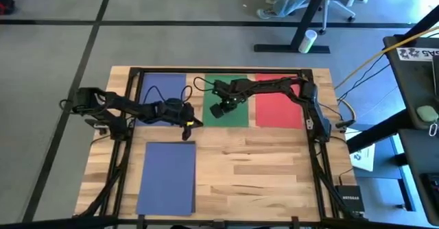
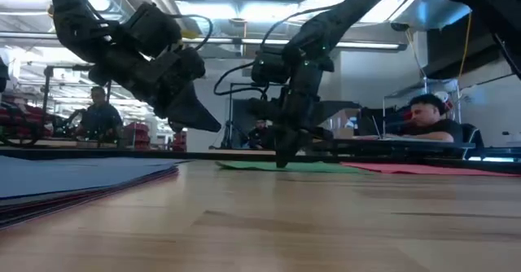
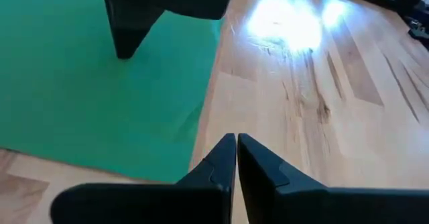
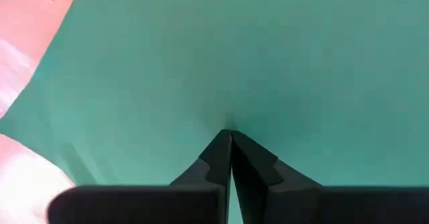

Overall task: Organize paper
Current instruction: Move the green paper to the top middle of the table, then stack the blue paper on top of the other blue paper

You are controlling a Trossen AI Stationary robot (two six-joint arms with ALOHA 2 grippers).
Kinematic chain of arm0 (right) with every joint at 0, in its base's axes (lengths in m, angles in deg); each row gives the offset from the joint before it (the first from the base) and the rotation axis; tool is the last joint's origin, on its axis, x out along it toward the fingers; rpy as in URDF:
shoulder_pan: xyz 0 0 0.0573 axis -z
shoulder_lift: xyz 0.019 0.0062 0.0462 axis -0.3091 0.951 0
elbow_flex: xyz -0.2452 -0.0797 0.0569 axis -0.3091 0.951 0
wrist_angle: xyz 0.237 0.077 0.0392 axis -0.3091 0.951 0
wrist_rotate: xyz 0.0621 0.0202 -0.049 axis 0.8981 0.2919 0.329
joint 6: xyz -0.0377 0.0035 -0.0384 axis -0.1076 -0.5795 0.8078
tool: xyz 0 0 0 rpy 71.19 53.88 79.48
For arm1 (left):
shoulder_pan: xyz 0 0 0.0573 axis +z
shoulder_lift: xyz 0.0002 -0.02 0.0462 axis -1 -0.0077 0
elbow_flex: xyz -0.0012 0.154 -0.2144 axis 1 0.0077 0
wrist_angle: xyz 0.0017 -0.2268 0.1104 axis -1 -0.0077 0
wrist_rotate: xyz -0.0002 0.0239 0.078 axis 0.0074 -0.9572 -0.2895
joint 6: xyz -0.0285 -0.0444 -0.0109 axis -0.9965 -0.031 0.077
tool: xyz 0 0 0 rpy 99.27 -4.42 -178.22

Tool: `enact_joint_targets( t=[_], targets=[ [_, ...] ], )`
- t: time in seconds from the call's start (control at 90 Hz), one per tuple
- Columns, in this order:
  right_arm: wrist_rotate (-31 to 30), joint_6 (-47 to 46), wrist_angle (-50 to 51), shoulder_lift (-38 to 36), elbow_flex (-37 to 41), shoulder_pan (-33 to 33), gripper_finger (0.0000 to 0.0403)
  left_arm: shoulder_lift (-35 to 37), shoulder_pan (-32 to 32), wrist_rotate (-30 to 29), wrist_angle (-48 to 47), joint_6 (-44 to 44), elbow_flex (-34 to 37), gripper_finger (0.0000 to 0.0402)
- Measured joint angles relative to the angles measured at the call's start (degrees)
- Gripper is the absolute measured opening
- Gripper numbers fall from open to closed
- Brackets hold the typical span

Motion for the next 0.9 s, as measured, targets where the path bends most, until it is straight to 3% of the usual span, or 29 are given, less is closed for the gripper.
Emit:
enact_joint_targets(
  t=[0.533,0.9],
  targets=[
    [-2.3,2.1,0.0,-2.8,0.3,-3.2,0.0,0.0,0.0,0.0,-0.4,0.4,0.0,0.0],
    [4.7,5.9,-2.4,-3.9,0.0,-8.5,0.0,0.0,0.4,-0.1,-4.9,0.9,0.0,0.0]
  ],
)
